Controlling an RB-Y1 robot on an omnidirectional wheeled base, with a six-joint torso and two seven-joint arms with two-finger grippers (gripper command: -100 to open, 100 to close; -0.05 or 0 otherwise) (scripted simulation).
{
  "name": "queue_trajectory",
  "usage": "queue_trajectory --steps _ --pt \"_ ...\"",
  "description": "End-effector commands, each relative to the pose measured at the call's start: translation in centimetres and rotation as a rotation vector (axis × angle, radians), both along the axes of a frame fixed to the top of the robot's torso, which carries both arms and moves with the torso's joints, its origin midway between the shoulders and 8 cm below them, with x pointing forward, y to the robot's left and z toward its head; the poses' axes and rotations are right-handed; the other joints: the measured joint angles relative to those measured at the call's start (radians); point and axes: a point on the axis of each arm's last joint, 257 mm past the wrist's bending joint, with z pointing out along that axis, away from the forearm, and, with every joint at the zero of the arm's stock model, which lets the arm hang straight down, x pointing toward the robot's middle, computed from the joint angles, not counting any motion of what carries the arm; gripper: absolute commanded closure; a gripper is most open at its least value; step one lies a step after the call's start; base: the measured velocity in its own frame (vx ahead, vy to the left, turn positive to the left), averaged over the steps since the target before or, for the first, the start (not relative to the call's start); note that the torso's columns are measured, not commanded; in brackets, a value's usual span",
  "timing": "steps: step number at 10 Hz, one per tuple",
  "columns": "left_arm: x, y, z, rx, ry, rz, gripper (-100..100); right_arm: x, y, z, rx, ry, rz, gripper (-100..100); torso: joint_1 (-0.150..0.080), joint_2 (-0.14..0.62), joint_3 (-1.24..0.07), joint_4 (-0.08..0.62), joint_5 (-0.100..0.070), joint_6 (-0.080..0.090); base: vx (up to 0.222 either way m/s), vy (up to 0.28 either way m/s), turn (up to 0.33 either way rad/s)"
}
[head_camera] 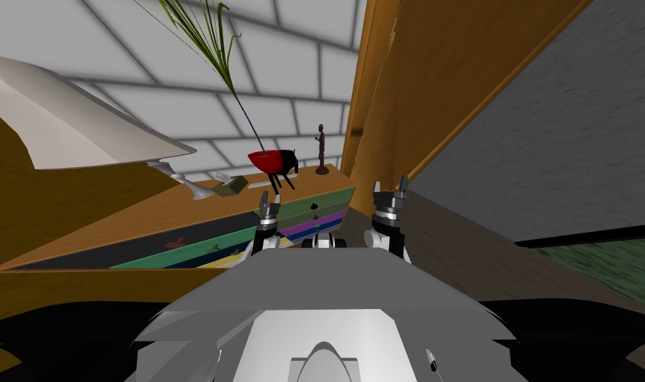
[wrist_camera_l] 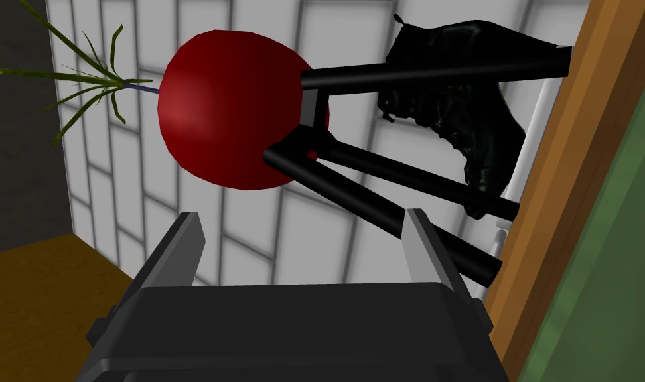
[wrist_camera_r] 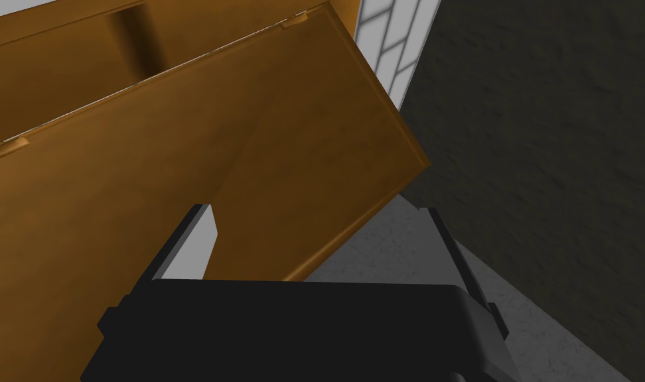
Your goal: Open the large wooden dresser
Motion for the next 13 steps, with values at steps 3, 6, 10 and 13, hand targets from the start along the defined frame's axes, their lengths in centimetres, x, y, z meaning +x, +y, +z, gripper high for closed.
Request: queue_trajectory --steps 3,6,10,13 --pt "0.2 0.1 -2.7 -0.02 0.046 -0.004 -100 0.0 0.0 0.0 0.0 0.0 0.0 0 -0.003 -0.002 0.001 -0.007 0.005 0.002 0.018 -0.031 0.012" --pt "0.3 0.3 -3.5 -0.027 0.052 -0.003 -100 0.0 0.0 0.0 0.0 0.0 0.0 0 -0.002 -0.006 -0.001 -0.009 0.006 0.003 -0.002 -0.022 0.012" --pt "0.3 0.4 -4.2 -0.035 0.054 -0.002 -100 0.0 0.0 0.0 0.0 0.0 0.0 0 0.0 -0.003 -0.001 -0.003 0.002 0.001 -0.015 -0.027 -0.003" --pt "0.4 0.6 -5.0 -0.044 0.063 0.0 -100 0.0 0.0 0.0 0.0 0.0 0.0 0 0.004 -0.007 -0.005 -0.001 0.0 0.001 0.006 -0.052 0.019"
